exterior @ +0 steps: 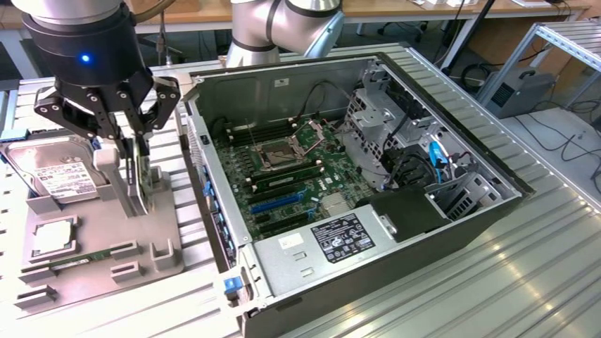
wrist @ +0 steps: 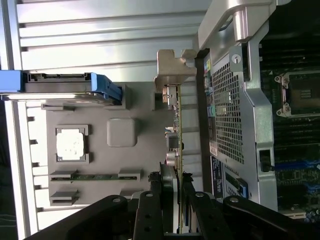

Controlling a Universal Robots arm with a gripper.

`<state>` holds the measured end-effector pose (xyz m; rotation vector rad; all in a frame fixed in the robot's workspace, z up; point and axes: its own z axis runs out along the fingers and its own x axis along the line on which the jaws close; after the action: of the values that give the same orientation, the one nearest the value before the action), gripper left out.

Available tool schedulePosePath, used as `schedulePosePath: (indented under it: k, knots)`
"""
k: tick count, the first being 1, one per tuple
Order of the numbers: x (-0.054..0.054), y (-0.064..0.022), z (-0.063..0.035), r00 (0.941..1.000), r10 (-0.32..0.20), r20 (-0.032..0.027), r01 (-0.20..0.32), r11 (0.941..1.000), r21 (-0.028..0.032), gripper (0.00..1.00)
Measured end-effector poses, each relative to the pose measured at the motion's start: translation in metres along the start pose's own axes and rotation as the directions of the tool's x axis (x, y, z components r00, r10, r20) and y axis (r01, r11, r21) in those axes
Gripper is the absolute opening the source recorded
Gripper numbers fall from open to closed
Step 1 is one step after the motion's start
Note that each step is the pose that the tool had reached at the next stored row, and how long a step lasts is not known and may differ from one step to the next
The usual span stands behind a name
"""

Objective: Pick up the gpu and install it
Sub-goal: 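Pick up the gpu and move the gpu toward the slot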

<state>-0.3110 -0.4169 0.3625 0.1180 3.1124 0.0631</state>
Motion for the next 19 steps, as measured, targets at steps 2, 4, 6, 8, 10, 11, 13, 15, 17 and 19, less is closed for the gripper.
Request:
schedulePosePath:
  k: [2,4,6,8,10,11,13,15,17,19]
  knots:
    - [-0.0001,0.0001,-0.0022,1.0000,0.000,0.0000,0.000,1.0000,0.0000,0.27]
    - [-0.0001,0.0002,-0.0046,1.0000,0.000,0.0000,0.000,1.0000,0.0000,0.27]
    - [-0.0002,0.0003,-0.0065,1.0000,0.000,0.0000,0.000,1.0000,0.0000,0.27]
    - [-0.0002,0.0003,-0.0072,1.0000,0.000,0.0000,0.000,1.0000,0.0000,0.27]
    - [-0.0002,0.0003,-0.0078,1.0000,0.000,0.0000,0.000,1.0000,0.0000,0.27]
    - [-0.0002,0.0003,-0.0082,1.0000,0.000,0.0000,0.000,1.0000,0.0000,0.27]
    - [-0.0002,0.0004,-0.0087,1.0000,0.000,0.0000,0.000,1.0000,0.0000,0.27]
    - [-0.0002,0.0004,-0.0097,1.0000,0.000,-0.0001,0.000,1.0000,0.0001,0.27]
    - [-0.0003,0.0004,-0.0102,1.0000,0.000,0.0000,0.000,1.0000,0.0000,0.27]
    - [-0.0003,0.0004,-0.0108,1.0000,0.000,-0.0001,0.000,1.0000,0.0001,0.27]
